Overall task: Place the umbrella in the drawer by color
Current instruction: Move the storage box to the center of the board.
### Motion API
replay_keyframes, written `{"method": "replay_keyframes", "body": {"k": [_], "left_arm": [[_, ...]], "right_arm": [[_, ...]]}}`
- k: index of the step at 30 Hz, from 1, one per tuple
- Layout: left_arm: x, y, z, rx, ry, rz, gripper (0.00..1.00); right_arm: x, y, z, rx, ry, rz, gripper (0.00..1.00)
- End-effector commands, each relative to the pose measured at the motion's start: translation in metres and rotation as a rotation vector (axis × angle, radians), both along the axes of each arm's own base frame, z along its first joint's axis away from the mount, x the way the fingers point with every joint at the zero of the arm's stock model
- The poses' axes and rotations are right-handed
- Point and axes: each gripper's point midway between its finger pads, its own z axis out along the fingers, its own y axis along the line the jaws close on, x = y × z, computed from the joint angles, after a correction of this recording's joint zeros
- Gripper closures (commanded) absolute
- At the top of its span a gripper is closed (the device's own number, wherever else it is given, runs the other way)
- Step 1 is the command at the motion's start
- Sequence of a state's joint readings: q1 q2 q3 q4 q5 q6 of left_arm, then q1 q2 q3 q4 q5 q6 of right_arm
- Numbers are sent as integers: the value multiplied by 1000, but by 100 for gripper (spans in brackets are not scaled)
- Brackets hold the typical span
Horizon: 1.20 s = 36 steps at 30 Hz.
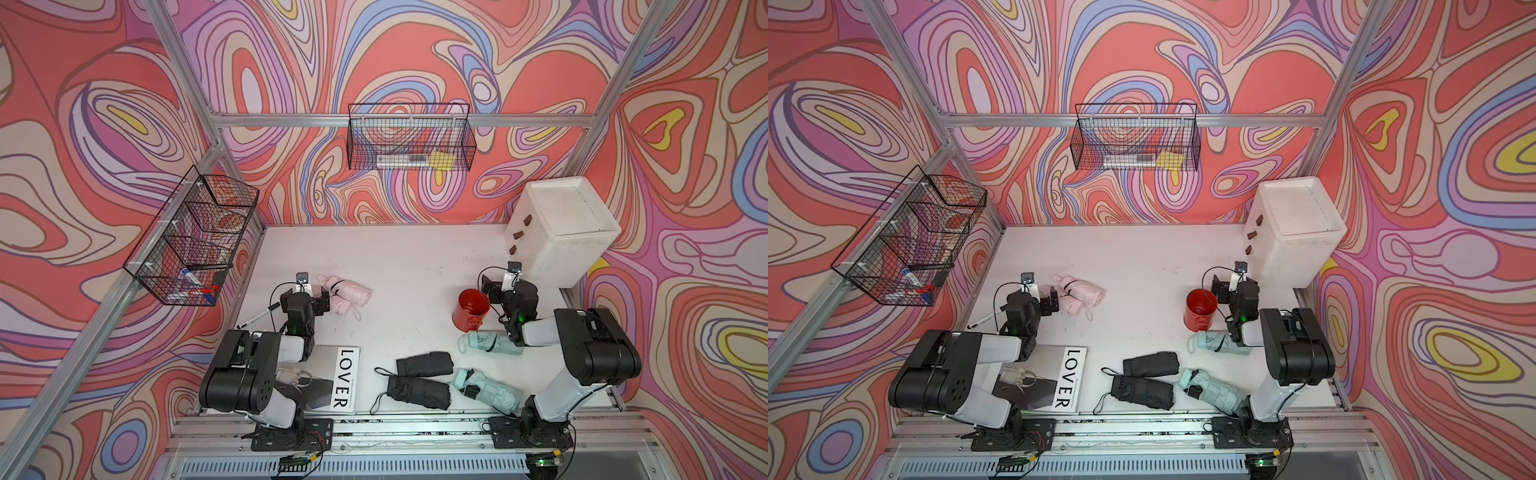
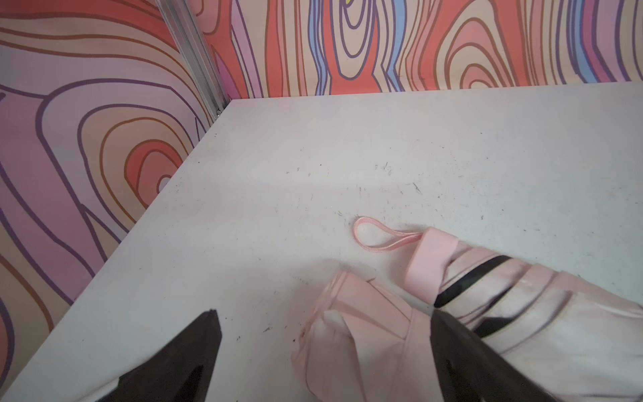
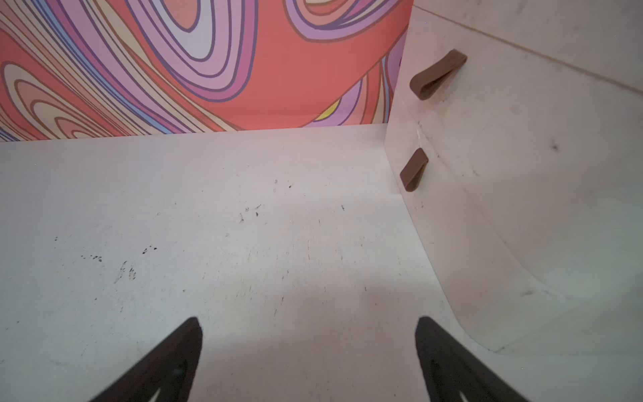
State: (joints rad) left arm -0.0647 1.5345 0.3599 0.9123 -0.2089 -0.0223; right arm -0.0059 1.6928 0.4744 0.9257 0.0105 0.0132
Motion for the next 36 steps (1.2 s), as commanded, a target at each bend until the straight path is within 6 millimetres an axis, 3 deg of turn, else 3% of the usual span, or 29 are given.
{"method": "replay_keyframes", "body": {"k": [1,33,36], "left_arm": [[1,0,0,10,-4,0,1],[1,-1,2,11,-12,-10,1],[-4,0,13,20,-26,5,1]], "right_arm": [[1,-1,2,2,-10,0,2],[1,-3,1,10,-5,-19,2],[-2,-16,22,10,-38,-96,2]]}}
